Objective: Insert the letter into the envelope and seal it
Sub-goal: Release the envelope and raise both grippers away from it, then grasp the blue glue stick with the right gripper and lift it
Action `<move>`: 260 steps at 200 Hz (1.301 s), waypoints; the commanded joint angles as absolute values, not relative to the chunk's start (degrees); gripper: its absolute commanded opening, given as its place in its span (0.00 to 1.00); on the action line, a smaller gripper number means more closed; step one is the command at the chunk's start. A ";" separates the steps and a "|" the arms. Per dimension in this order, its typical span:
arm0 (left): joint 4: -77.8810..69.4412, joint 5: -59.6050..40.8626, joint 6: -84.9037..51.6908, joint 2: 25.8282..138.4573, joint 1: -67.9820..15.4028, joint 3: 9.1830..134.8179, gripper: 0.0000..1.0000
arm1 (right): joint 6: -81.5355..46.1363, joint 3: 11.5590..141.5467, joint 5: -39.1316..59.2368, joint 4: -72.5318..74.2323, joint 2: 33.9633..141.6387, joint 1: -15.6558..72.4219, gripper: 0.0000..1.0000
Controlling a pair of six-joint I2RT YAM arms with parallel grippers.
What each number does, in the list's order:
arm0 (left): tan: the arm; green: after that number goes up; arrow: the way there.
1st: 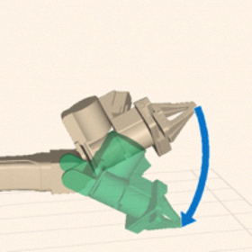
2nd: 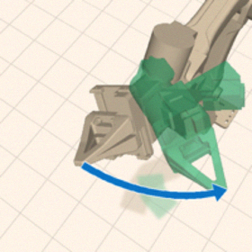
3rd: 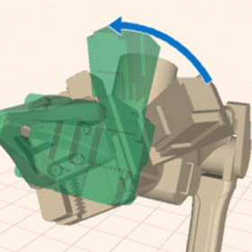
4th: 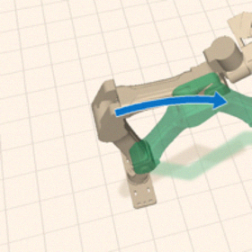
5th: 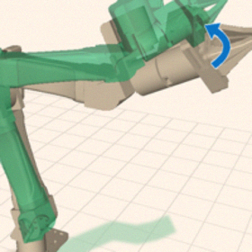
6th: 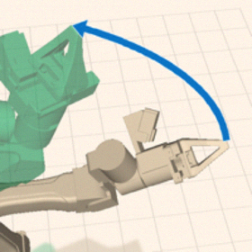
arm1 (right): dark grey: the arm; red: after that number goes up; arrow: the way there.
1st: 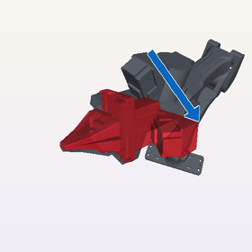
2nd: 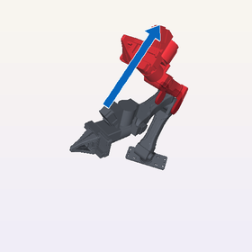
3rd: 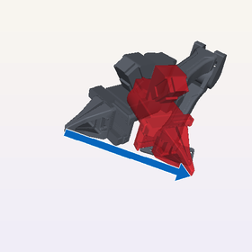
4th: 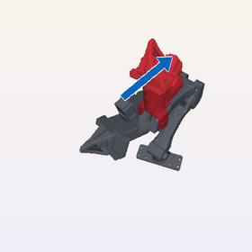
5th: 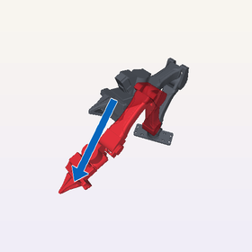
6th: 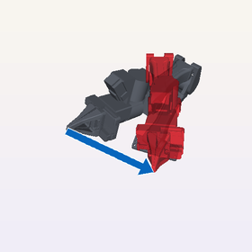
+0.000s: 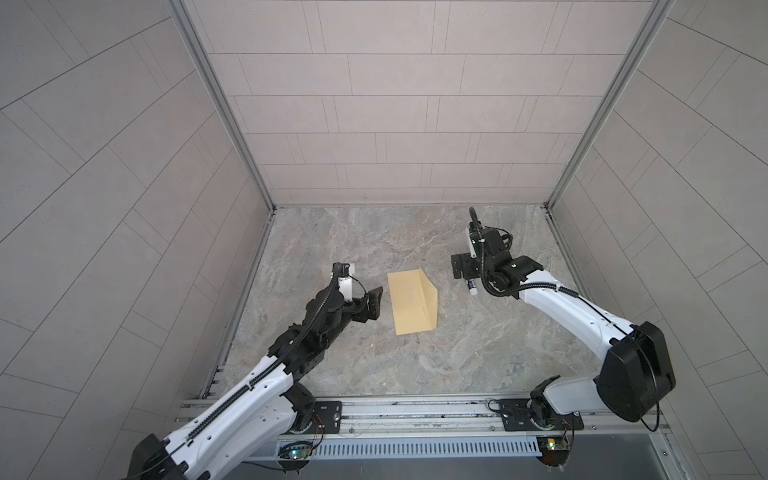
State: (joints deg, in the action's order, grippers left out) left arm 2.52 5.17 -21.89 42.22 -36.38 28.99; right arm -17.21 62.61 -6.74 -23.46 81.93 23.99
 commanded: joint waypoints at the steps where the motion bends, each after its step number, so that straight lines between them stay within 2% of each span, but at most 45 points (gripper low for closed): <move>1: 4.70 6.76 -20.86 40.95 -35.99 29.69 1.00 | -15.02 65.00 -6.26 -26.35 85.94 21.78 0.98; 78: 1.30 6.04 -24.44 41.68 -35.99 27.57 1.00 | -13.39 79.20 -6.10 -38.45 104.09 18.49 0.87; 110: 0.24 5.54 -24.37 41.19 -36.03 26.79 1.00 | -13.39 83.57 -5.82 -42.72 110.16 17.58 0.77; 125: 0.27 5.10 -24.10 41.59 -36.02 26.79 1.00 | -13.41 83.76 -5.55 -42.67 111.71 17.32 0.70; 190: -0.52 4.83 -24.61 42.98 -36.02 26.37 1.00 | -13.15 84.37 -3.88 -42.47 116.34 16.70 0.53; 260: -1.21 5.01 -24.57 43.37 -36.05 25.75 1.00 | -13.58 83.51 -1.70 -41.48 117.69 16.35 0.29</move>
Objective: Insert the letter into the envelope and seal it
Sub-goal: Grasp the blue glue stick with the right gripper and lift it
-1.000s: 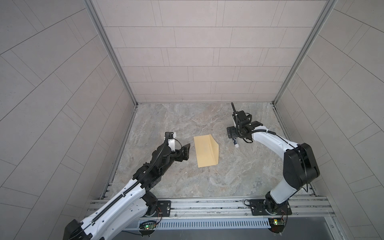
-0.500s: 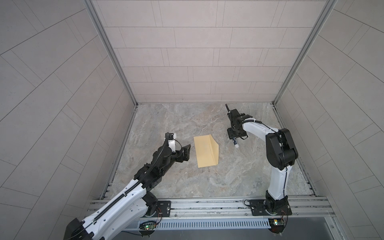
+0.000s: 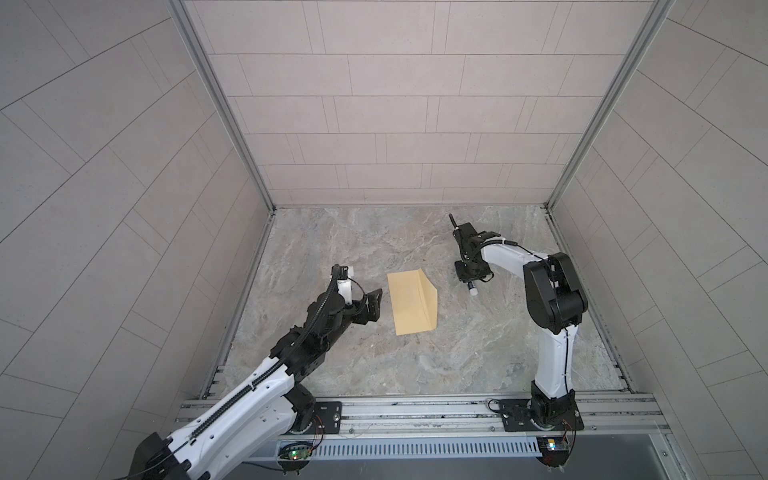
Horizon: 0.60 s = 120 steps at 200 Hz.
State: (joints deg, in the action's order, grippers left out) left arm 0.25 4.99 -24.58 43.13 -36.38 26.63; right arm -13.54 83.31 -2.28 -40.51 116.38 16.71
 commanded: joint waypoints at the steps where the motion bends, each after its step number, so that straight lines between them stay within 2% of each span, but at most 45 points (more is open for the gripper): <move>1: -1.17 5.01 -24.55 43.40 -36.04 25.75 1.00 | -13.64 83.50 -1.69 -41.48 117.69 16.35 0.29; 57: -1.14 4.10 -23.93 43.54 -36.06 26.02 1.00 | -14.01 81.79 0.82 -39.43 115.36 16.35 0.20; 85: -1.41 2.73 -23.46 42.37 -36.04 26.10 1.00 | -14.34 79.31 3.05 -36.55 110.01 16.35 0.16; 120: -3.67 -1.21 -21.44 38.18 -36.11 25.93 1.00 | -14.84 72.98 10.40 -29.40 99.19 16.35 0.13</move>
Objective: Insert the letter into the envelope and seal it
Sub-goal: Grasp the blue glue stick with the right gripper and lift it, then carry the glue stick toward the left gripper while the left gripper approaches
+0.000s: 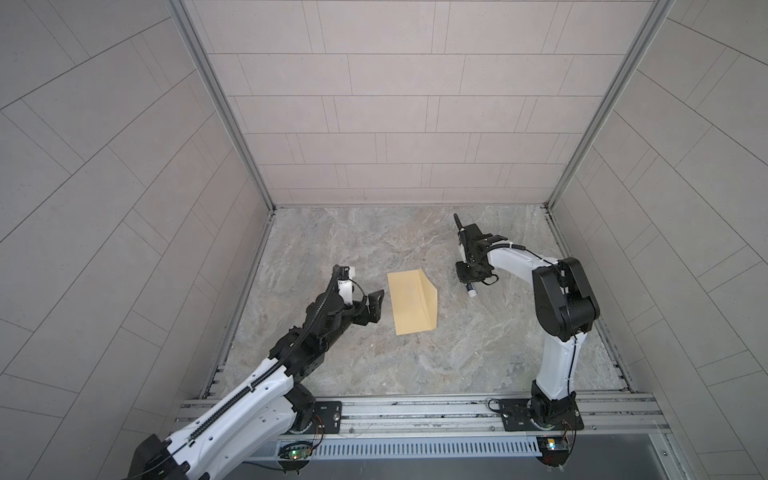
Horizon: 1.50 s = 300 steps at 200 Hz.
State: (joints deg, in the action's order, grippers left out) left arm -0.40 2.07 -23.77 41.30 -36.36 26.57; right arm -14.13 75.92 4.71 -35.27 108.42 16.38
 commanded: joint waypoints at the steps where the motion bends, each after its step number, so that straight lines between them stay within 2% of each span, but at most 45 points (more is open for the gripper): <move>1: -3.77 -1.35 -21.35 38.03 -36.12 25.93 1.00 | -14.85 72.79 10.65 -29.11 98.73 16.35 0.13; 41: -8.08 -8.85 -20.61 36.45 -36.11 25.93 0.98 | -17.36 61.81 26.36 -14.08 84.66 16.59 0.10; 75: -12.19 -13.29 -21.03 38.07 -36.16 26.02 0.95 | -26.38 50.40 31.38 6.70 74.08 18.77 0.04; 92: -14.02 -14.79 -21.42 39.37 -36.17 26.02 0.93 | -31.25 45.27 30.00 17.59 69.92 20.74 0.03; 113: -16.37 -16.30 -22.30 41.38 -36.26 26.10 0.91 | -34.30 42.83 27.95 22.72 66.88 23.46 0.03; 202: -21.46 -19.23 -22.04 48.72 -39.29 27.59 0.87 | -34.21 42.37 10.09 24.14 64.50 40.54 0.01; 300: -27.30 -21.29 -27.13 52.41 -39.64 27.95 0.79 | -33.18 41.48 2.60 30.62 67.49 49.77 0.01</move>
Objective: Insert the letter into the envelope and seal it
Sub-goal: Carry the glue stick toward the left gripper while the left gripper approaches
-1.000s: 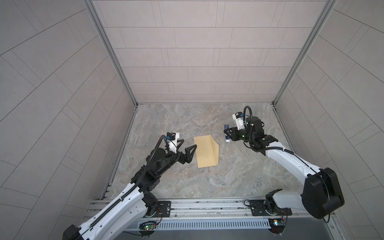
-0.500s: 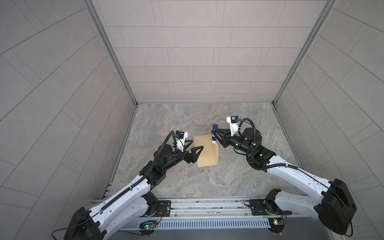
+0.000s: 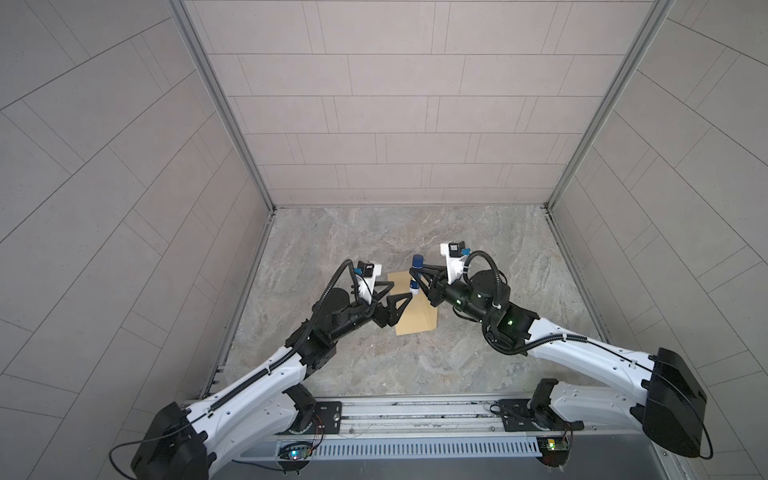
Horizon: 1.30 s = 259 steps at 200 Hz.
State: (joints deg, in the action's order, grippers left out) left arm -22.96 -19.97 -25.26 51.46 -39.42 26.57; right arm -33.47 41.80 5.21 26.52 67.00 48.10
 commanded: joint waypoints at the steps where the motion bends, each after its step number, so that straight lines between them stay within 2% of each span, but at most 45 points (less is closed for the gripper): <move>1: -27.36 -21.32 -27.15 52.48 -39.64 27.95 0.79 | -33.16 41.48 2.53 30.65 67.54 49.85 0.01; 89: -28.88 -20.28 -28.39 53.65 -39.70 27.33 0.61 | -32.87 42.05 0.80 33.14 70.74 54.00 0.01; 155: -28.91 -20.10 -28.07 53.59 -39.68 26.65 0.37 | -33.05 42.98 0.44 33.88 72.45 55.36 0.01; 191: -27.55 -19.36 -26.42 52.42 -39.66 26.28 0.16 | -32.91 43.54 0.80 32.55 72.50 55.46 0.05; 203: -25.69 -18.90 -24.97 51.74 -39.68 26.41 0.10 | -32.08 44.39 1.30 30.09 71.96 55.46 0.11; 221: -22.10 -17.67 -21.82 49.97 -39.70 26.63 0.06 | -29.08 46.55 1.32 23.80 70.30 55.31 0.24; 259: -16.78 -13.78 -14.16 45.65 -39.70 26.80 0.03 | -22.05 52.57 4.61 5.23 63.98 51.63 0.67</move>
State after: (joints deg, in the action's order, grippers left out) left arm -19.94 -17.23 -20.91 48.31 -39.88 26.59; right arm -28.25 48.27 2.20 18.72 69.28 54.13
